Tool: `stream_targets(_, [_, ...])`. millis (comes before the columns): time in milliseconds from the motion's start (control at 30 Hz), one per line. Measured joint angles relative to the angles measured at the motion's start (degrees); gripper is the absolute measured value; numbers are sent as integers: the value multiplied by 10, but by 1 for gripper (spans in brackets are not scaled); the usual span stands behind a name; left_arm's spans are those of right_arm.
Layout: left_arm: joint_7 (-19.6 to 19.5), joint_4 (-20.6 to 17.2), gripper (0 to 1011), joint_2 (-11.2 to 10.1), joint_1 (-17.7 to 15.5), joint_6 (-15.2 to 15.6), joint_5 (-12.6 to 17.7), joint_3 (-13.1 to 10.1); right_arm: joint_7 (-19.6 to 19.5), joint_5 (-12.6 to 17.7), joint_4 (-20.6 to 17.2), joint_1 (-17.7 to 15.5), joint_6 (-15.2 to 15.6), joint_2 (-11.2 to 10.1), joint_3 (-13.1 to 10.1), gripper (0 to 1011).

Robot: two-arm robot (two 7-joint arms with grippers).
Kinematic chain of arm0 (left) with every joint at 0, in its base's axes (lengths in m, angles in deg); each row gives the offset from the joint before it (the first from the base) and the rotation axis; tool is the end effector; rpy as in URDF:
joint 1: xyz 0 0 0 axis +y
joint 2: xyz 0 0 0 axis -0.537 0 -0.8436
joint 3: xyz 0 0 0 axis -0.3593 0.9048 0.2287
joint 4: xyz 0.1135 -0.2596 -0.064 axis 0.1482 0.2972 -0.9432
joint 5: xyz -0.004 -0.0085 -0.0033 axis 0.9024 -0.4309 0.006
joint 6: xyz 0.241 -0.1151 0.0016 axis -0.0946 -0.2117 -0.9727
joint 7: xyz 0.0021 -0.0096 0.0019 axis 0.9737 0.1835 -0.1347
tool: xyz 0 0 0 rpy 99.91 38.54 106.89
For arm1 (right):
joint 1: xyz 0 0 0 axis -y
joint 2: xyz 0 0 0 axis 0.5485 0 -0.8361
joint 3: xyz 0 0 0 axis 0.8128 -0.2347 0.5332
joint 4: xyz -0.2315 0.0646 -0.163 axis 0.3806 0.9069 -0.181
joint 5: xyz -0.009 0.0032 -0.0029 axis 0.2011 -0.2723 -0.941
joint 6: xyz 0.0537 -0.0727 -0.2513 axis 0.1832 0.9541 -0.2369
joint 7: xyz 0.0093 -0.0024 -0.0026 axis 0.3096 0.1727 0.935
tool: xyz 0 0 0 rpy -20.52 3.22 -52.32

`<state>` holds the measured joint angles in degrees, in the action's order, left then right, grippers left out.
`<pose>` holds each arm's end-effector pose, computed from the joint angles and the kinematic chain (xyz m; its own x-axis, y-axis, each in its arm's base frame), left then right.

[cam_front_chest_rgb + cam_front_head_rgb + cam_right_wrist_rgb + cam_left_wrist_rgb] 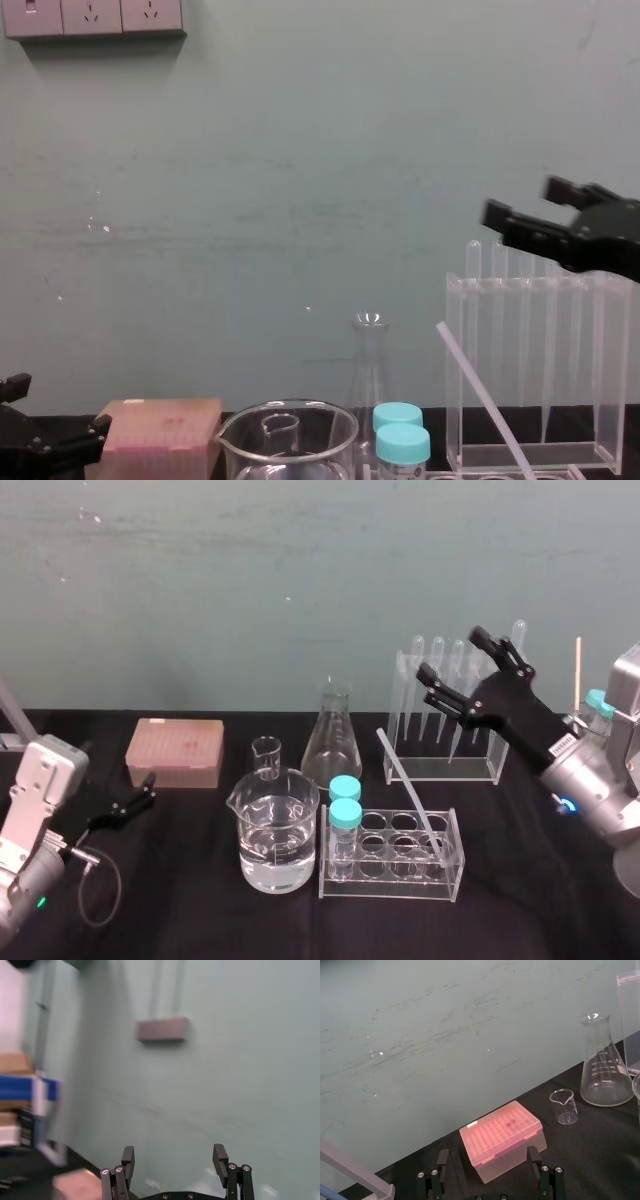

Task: Pick up the stirring rod with one hand, then place it down.

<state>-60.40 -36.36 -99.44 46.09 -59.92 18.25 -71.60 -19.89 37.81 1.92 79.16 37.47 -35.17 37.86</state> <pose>0.3187 0.0938 -0.2945 0.2923 0.8803 0.3736 -0.9552 0.2874 0.0702 0.3862 -0.0691 -0.2544 0.5970 -0.7784 0.1941 0.7125 0.6256 0.3177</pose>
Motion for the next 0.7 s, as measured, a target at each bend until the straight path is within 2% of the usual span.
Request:
stream_targets(33, [0,0,1000,0,0,0,0,0,-15,-9,-9,-6,11,-3,-4,1002])
stream_targets(67, [0,0,1000,0,0,0,0,0,-46,-25,-24,-17,38,-10,-10,1002])
stream_targets(133, [0,0,1000,0,0,0,0,0,-67,-35,-37,-27,65,-17,-14,1002])
stream_targets(167, [0,0,1000,0,0,0,0,0,-83,-46,-48,-38,93,-25,-18,1002])
stream_targets(333, [0,0,1000,0,0,0,0,0,-106,-76,-69,-64,166,-51,-20,1002])
stream_targets(500, [0,0,1000,0,0,0,0,0,-106,-88,-72,-71,199,-56,-18,1002])
stream_targets(700, [0,0,1000,0,0,0,0,0,-103,-88,-71,-71,202,-55,-19,1002])
